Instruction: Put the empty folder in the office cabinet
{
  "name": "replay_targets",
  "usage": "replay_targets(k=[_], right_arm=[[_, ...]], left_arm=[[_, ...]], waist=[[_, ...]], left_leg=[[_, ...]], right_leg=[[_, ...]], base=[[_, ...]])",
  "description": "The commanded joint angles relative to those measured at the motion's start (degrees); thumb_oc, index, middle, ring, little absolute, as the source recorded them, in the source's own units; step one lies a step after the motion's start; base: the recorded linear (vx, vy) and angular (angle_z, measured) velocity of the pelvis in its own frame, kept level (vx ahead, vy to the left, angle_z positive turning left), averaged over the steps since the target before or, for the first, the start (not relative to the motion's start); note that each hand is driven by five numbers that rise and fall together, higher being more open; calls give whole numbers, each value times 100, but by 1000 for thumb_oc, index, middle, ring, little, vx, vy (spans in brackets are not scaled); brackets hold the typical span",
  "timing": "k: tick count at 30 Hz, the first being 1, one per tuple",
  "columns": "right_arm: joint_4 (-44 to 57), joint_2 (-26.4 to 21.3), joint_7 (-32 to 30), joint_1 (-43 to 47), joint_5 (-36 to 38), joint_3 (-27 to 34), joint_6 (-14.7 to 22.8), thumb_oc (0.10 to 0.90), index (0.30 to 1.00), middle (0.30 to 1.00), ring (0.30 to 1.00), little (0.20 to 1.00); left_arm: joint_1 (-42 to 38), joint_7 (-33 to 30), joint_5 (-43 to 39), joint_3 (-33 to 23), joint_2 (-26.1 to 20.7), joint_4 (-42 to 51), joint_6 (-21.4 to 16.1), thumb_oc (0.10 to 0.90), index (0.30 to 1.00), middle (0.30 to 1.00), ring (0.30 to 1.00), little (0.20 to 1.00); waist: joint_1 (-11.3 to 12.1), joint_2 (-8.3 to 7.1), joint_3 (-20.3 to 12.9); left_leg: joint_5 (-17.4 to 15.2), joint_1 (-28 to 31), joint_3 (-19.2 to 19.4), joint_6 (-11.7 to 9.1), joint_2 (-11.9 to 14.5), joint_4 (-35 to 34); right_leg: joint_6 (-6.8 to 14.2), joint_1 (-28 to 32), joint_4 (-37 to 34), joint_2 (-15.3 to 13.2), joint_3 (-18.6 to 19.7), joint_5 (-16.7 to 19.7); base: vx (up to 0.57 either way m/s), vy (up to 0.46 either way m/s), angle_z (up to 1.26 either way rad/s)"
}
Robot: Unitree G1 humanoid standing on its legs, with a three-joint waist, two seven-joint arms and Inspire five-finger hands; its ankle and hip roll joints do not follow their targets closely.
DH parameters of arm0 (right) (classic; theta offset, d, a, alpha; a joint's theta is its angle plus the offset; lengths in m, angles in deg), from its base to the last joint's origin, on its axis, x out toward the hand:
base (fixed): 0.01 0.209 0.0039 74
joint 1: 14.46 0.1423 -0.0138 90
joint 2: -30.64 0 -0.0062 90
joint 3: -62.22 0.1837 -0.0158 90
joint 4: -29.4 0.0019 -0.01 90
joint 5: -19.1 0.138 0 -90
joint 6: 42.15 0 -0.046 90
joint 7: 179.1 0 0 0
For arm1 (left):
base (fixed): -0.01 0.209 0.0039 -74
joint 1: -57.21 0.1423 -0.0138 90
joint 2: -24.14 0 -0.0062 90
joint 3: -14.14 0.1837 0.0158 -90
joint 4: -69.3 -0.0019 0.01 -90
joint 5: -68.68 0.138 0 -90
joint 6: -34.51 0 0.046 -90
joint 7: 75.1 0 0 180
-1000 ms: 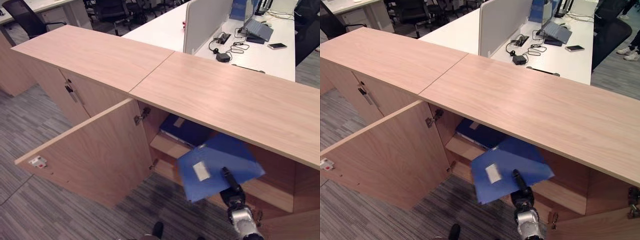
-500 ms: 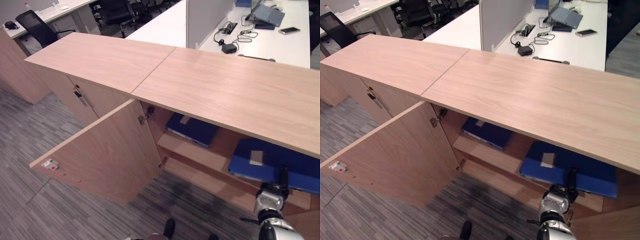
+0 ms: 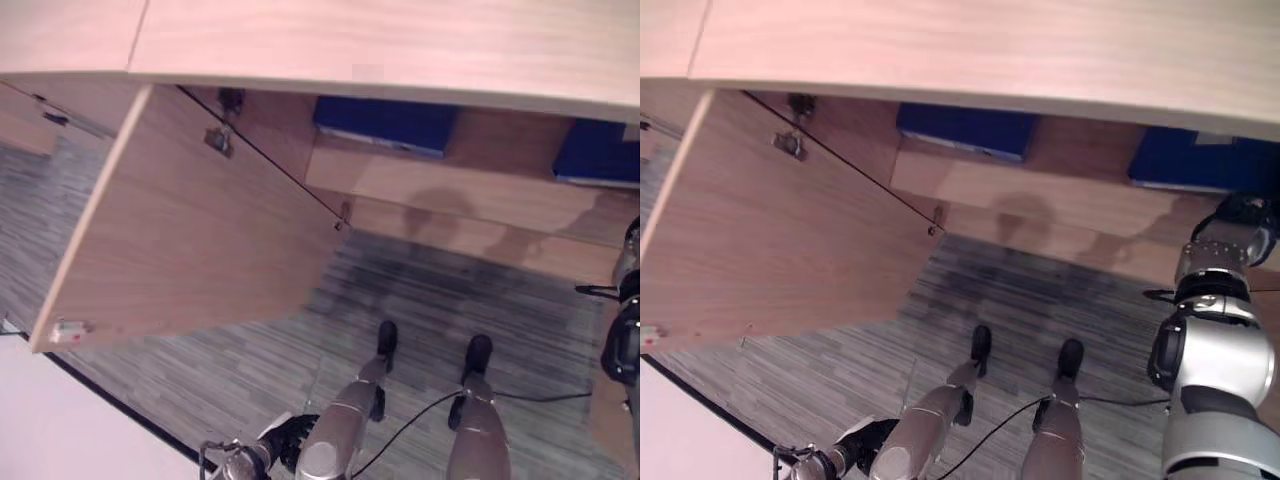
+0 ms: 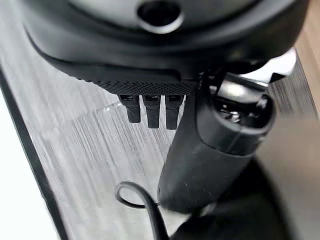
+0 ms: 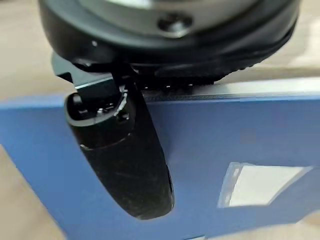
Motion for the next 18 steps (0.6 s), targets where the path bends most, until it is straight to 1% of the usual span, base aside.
replay_targets(k=[1,2,3,4,6,7,8,9,10,11,12,13,15,16,17,18], right_arm=[[292,-502,7,694,-526,-659,162,400,300,300,300,300],[144,-801,-14,829,-580,-809,130,400,300,300,300,300],[61,-1237,-43,998,-699,-1050,83,400,300,300,300,300],[-7,-1704,-83,1428,-874,-1525,12,400,300,300,300,300],[-19,-1802,-89,1582,-900,-1680,9,400,300,300,300,300],[-41,-2160,-12,2043,-873,-2210,-154,400,300,300,300,300],[-61,-2152,0,2082,-865,-2232,-160,400,300,300,300,300],[-85,-2326,120,2054,-884,-2271,-182,400,300,300,300,300],[21,-1891,81,2330,-937,-2228,-223,400,300,300,300,300],[62,-1861,32,2346,-970,-2242,-202,400,300,300,300,300],[132,-1771,-53,2449,-886,-2134,-159,400,300,300,300,300],[132,-1776,-49,2456,-880,-2144,-155,400,300,300,300,300],[31,-2033,-64,2646,-804,-2389,-92,400,300,300,300,300],[17,-2037,-62,2678,-799,-2420,-96,400,300,300,300,300],[-20,-2087,-81,2743,-814,-2515,-107,400,300,300,300,300],[-107,-2165,-119,2858,-841,-2644,-133,400,300,300,300,300]], left_arm=[[195,-104,-410,66,-109,-94,-218,800,900,900,900,900],[350,-114,-449,34,-165,-117,-216,800,900,900,900,900],[486,-48,-548,-82,-287,-143,-194,800,900,900,900,900],[575,-57,-660,-169,-399,-144,-241,800,900,900,900,900],[568,-51,-701,-165,-411,-149,-235,800,900,900,900,900],[814,567,-1548,-432,-1304,1688,29,800,900,900,900,900],[835,572,-1559,-463,-1323,1746,73,800,900,900,900,900],[912,567,-1869,-611,-1703,2364,-85,800,900,900,900,900],[854,646,-1873,-408,-1750,2264,-89,800,900,900,900,900],[799,636,-1845,-394,-1673,2148,-149,800,900,900,900,900],[755,540,-1478,-239,-1414,1584,-136,800,900,900,900,900],[737,533,-1464,-229,-1391,1553,-152,800,900,900,900,900],[886,398,-1421,-246,-1349,1318,-190,800,900,900,900,900],[880,397,-1420,-243,-1337,1314,-192,800,900,900,900,900],[891,379,-1425,-253,-1341,1271,-181,800,900,900,900,900],[926,357,-1450,-261,-1318,1224,-197,800,900,900,900,900]], waist=[[158,-285,-337],[228,-258,-369],[276,-221,-361],[367,-144,-379],[376,-131,-401],[477,20,-428],[477,3,-473],[461,104,-459],[405,102,-388],[379,109,-385],[368,139,-346],[367,139,-356],[378,109,-392],[376,113,-401],[368,91,-425],[366,101,-384]], left_leg=[[-1433,-310,247,-130,-169,1202],[-1469,-486,224,-141,-189,1311],[-1480,-677,212,-178,-195,1399],[-1433,-977,180,-209,-194,1372],[-1417,-1040,168,-217,-189,1343],[-1447,-1115,150,-217,-224,1346],[-1527,-1080,116,-224,-226,1321],[-1532,-1103,131,-229,-233,1327],[-1415,-1263,105,-220,-223,1446],[-1409,-1299,106,-221,-230,1463],[-1437,-1441,75,-224,-264,1603],[-1448,-1470,76,-225,-272,1628],[-1539,-1678,31,-226,-313,1835],[-1548,-1702,33,-226,-318,1854],[-1674,-1724,8,-239,-324,1919],[-1645,-1886,42,-241,-340,2030]], right_leg=[[225,-358,510,-81,-181,-751],[237,-557,676,-99,-209,-815],[265,-794,869,-145,-257,-865],[307,-1262,1140,-200,-294,-926],[309,-1379,1184,-201,-297,-957],[313,-1534,1343,-232,-224,-1070],[347,-1503,1326,-213,-170,-1170],[339,-1535,1371,-227,-178,-1211],[288,-1719,1511,-223,-193,-1084],[285,-1754,1528,-231,-189,-1081],[293,-1916,1727,-218,-151,-1166],[293,-1948,1759,-230,-148,-1182],[285,-2195,2044,-223,-64,-1257],[285,-2220,2065,-230,-60,-1269],[313,-2240,2162,-233,-9,-1409],[284,-2361,2232,-280,-45,-1370]], base=[[-4,-140,8],[1,-178,28],[7,-204,53],[19,-154,64],[60,-68,33],[157,-32,8],[180,-20,3],[48,-28,11],[-37,-20,17],[-60,-64,9],[13,-50,-15],[24,-77,-22],[19,-74,-8],[92,-81,8],[25,-55,14],[111,-67,20]])
